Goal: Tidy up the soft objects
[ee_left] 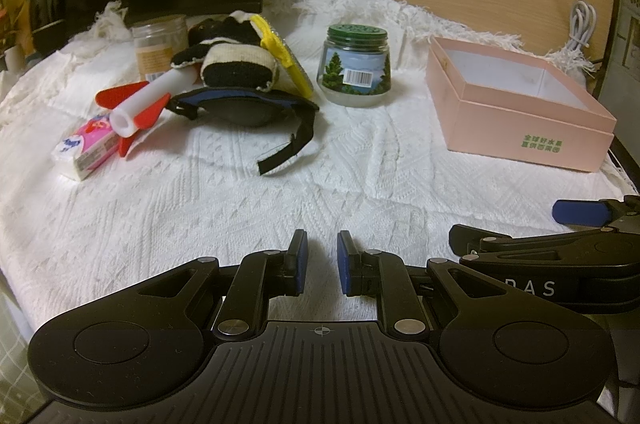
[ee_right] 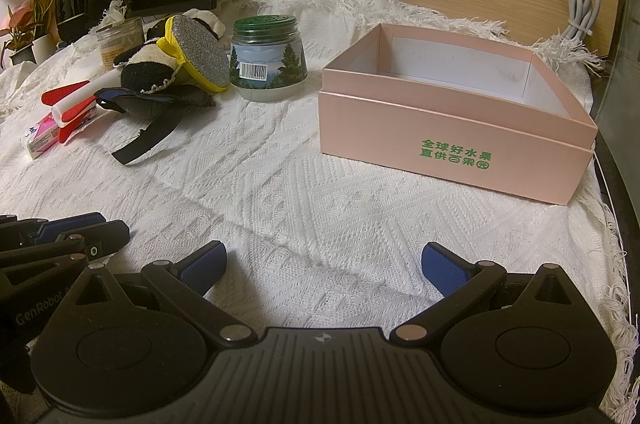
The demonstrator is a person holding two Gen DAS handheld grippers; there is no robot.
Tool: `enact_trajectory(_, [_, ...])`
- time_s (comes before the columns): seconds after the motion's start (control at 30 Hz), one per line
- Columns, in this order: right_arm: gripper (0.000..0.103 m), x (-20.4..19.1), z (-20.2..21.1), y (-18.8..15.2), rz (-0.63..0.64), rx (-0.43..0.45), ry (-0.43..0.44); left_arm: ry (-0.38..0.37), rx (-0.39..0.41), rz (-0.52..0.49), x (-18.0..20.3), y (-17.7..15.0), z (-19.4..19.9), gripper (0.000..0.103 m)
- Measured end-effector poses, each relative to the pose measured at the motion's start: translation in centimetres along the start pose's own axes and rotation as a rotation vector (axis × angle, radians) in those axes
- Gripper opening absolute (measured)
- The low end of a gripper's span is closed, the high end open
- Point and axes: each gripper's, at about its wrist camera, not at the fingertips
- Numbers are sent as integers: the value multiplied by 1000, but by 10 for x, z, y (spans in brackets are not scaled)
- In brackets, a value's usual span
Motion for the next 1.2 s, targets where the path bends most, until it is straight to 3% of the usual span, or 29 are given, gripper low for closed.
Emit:
enact_trajectory(0.5, [103, 1, 0, -1, 0, 0, 0, -18, -12, 9, -4, 2, -1, 18])
enact_trajectory(0.7, [103, 3, 2, 2, 9, -32, 22, -81, -68, 32, -17, 11, 0, 18])
enact_trajectory(0.83, [103, 2, 1, 17, 26, -166, 50, -212, -141, 99, -55, 33, -2, 20])
enact_trajectory(0.9, [103, 4, 0, 21, 19, -223, 48, -223, -128, 108, -79, 47, -2, 21])
enact_trajectory(1.07, [103, -3, -2, 25, -37, -289, -8, -33, -11, -5, -146, 88, 0, 21])
enact_trajectory(1.2, [103, -3, -6, 33, -62, -355, -21, -45, -40, 52, -205, 117, -18, 21])
Point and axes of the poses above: each gripper's, at about its wrist camera, not at the fingertips, and z roughly against the way its jaws point, x to its right, y to its top, and after that the axes turned 5 degrees about z, right-handed
